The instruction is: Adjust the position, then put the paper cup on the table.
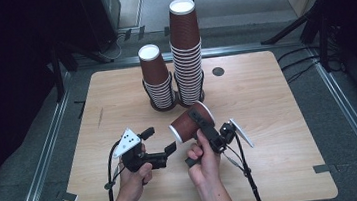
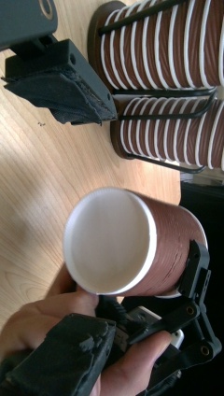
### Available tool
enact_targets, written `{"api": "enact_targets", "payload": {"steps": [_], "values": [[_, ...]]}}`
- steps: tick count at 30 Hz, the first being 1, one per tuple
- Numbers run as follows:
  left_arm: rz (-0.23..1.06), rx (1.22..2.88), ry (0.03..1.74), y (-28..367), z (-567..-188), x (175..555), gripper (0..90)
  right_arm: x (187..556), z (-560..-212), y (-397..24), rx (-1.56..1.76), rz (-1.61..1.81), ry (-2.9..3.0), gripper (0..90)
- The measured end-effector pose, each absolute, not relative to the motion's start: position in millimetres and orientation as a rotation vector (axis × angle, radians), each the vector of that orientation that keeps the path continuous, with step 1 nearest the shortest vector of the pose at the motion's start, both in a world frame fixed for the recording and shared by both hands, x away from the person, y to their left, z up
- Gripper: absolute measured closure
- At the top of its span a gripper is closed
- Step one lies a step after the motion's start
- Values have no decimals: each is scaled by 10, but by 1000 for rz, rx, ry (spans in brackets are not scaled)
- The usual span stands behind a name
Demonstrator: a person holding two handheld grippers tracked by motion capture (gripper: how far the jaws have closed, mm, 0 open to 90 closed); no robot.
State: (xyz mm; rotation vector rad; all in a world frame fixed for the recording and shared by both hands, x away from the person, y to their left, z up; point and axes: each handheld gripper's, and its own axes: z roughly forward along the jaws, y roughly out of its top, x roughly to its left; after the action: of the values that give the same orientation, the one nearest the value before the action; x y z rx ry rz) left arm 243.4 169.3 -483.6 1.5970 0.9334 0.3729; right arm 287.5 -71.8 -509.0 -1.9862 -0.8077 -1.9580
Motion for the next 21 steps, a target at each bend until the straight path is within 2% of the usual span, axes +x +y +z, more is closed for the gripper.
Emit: {"api": "enact_targets", "payload": {"steps": [12,21], "values": [[389,1579,980,1790,-4846,2448,25,3013,-4955,-994,-2092,-2243,-1289,120],[411,1575,1010,1856,-4872,2466,25,3030,-4830,-1134,-2026,-2373,-1610,120]]}}
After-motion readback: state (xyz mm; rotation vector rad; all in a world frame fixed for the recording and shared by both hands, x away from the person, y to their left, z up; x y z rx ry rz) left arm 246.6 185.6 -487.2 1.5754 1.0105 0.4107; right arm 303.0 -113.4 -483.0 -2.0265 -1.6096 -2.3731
